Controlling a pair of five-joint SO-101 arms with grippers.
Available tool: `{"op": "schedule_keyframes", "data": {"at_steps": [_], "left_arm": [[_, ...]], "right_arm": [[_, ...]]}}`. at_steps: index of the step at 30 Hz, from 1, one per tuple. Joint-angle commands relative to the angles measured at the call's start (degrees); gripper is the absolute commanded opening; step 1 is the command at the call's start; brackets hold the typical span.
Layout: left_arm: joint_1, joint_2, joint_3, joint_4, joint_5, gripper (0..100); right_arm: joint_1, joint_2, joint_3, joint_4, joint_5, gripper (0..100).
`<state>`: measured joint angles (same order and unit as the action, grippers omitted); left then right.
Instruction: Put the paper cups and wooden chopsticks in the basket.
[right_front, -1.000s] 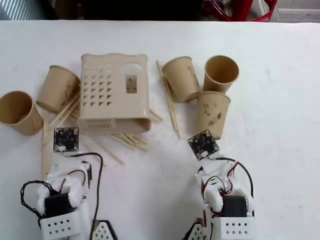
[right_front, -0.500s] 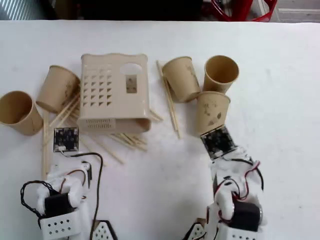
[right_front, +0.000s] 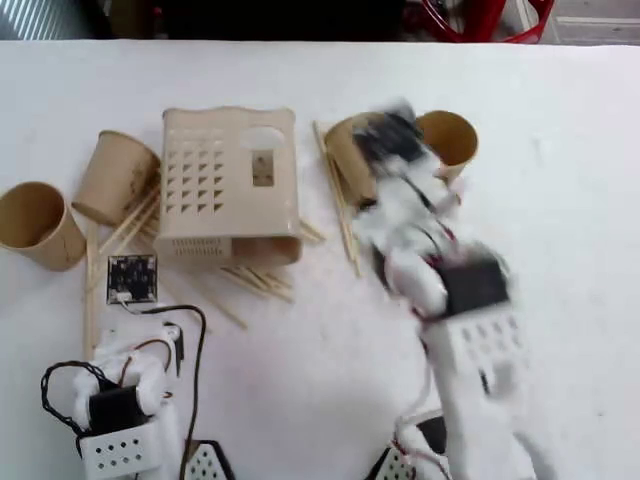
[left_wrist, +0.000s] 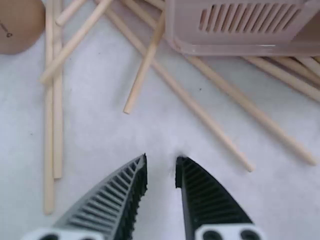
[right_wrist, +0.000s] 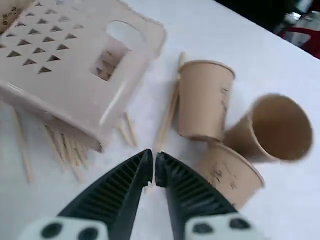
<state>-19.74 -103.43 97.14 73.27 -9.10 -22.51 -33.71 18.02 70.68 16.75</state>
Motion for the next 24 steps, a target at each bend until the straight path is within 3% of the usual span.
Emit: {"op": "schedule_keyframes", "data": {"at_steps": [1,6,12,24], "left_arm": [[-0.5,-0.4,-0.1,0.3,-0.1,11],[-0.5,-0.4,-0.1,0.3,-0.1,11],[-0.5,-0.4,-0.1,0.3,-0.1,11],[-0.5,-0.4,-0.1,0.3,-0.1,11]], "right_arm": [[-6.2,19.6,-16.8,-0.1,-2.7,10.8],[-9.8,38.9,-33.2,-1.8,-8.5,21.5],[-10.0,57.9,-48.5,-2.6,-18.1,23.6],[-7.9,77.8,-65.8,0.6,-18.8,23.4]]}}
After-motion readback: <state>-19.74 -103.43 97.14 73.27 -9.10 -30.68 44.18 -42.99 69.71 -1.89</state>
